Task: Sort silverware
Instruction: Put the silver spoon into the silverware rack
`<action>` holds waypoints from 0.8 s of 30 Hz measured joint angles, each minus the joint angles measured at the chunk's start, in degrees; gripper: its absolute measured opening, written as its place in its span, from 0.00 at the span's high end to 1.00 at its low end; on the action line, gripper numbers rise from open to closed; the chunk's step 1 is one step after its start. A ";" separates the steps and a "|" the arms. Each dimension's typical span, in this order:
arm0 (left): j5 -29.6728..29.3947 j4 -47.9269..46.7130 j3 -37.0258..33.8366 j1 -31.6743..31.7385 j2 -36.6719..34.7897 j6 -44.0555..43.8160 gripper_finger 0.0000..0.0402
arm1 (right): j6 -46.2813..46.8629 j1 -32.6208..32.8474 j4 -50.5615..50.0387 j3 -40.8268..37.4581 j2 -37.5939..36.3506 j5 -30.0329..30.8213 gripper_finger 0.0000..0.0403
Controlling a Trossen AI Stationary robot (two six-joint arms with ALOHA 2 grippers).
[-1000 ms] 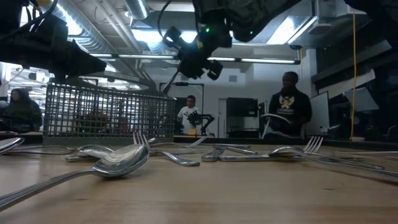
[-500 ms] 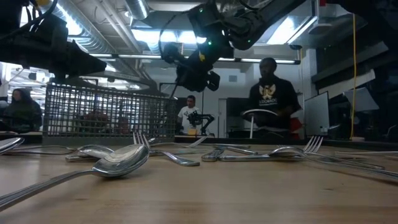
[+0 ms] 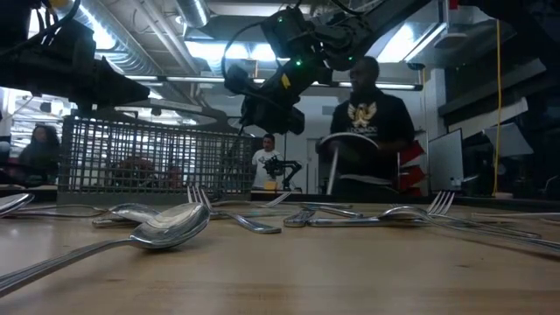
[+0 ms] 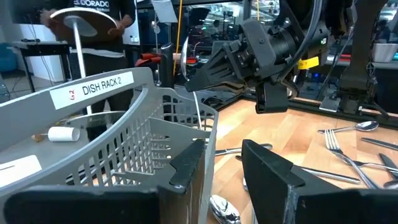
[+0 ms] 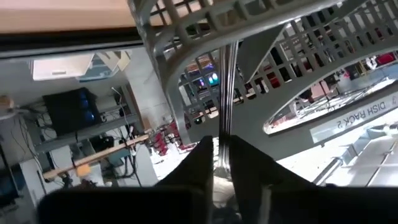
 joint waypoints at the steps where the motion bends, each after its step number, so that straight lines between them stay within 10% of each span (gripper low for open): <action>1: 0.00 0.02 0.00 0.00 0.00 0.01 0.75 | 1.07 0.00 0.00 0.00 0.00 -0.16 0.83; 13: 0.00 0.02 0.00 0.00 0.00 -0.15 0.75 | 3.48 0.38 0.87 0.01 0.00 0.31 0.72; 24: 8.80 -0.58 4.84 0.00 0.00 -1.71 0.75 | 27.22 3.57 8.88 0.01 -1.55 19.72 0.78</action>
